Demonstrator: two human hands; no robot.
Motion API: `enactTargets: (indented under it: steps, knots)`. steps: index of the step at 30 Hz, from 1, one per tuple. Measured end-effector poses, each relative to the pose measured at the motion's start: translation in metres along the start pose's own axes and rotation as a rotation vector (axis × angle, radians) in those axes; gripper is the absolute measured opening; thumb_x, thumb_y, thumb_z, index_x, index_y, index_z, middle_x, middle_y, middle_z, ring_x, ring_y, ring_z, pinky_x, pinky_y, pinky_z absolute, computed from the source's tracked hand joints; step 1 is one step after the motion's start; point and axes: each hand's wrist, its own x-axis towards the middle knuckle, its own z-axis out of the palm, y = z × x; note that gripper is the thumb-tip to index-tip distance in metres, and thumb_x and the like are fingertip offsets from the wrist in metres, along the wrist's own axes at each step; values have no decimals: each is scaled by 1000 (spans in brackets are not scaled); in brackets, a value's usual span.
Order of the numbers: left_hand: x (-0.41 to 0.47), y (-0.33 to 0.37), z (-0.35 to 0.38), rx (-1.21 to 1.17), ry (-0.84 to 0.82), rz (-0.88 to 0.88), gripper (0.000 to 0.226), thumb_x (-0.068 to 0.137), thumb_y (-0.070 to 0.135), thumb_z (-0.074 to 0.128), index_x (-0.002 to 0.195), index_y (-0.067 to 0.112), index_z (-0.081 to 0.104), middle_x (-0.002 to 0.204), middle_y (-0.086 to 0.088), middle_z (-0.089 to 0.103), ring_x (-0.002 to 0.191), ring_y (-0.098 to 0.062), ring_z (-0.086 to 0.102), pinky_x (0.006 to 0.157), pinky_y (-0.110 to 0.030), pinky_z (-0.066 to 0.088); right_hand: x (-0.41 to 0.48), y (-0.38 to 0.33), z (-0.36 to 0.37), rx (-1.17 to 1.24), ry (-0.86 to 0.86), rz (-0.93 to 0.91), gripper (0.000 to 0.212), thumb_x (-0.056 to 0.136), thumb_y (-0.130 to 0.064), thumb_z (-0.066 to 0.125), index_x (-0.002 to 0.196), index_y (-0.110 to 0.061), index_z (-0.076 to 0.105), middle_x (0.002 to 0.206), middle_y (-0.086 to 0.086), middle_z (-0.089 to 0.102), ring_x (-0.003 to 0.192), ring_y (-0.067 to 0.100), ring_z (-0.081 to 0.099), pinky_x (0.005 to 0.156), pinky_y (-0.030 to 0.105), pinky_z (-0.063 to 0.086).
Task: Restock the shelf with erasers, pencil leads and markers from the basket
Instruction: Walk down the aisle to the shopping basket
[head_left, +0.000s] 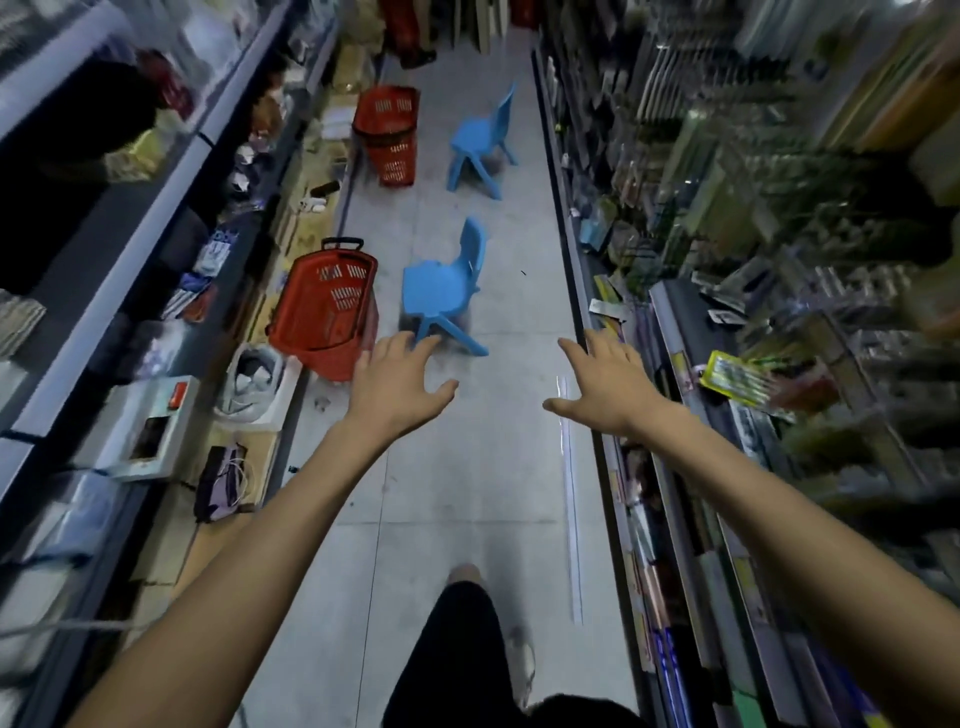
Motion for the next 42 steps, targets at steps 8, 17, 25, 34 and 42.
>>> enactTargets:
  steps: [8,17,25,34,42]
  knots:
    - [210,-21,8,42,-25,-15,81,85,72,51,156,34,36,160,-10,37,150,-29,30,116,-53,34,201,51,-49,-33,-6,-19,98,88,-72,53,162,-21,13,167,19,9,155,37,4,125,55,10]
    - [448,-35,-34,56,-41,-14,84,86,74,47,159,34,31,164,-12,30,151,-35,26,118,-55,30,409,82,-146,-108,13,-43,96,90,-70,54,162,-22,12,167,19,8,155,38,4,125,53,7]
    - [635,-49,-40,11,-30,-54,85,85,74,49,159,35,31,165,-11,30,152,-33,26,118,-57,31,570,138,-183,-13,-64,14,98,90,-71,54,162,-21,11,167,19,7,155,37,4,125,52,10]
    - [880,-46,-55,2,-19,-86,87,80,75,45,156,35,35,162,-11,35,150,-32,30,118,-57,32,810,209,-260,-27,-30,-25,98,89,-71,54,162,-21,10,167,18,7,155,36,3,126,51,6]
    - [1049,-58,-78,8,12,-163,85,83,76,47,156,36,36,161,-9,38,148,-31,33,117,-54,33,995,232,-332,-41,-15,-113,97,90,-70,54,162,-22,11,168,16,7,156,36,1,126,50,6]
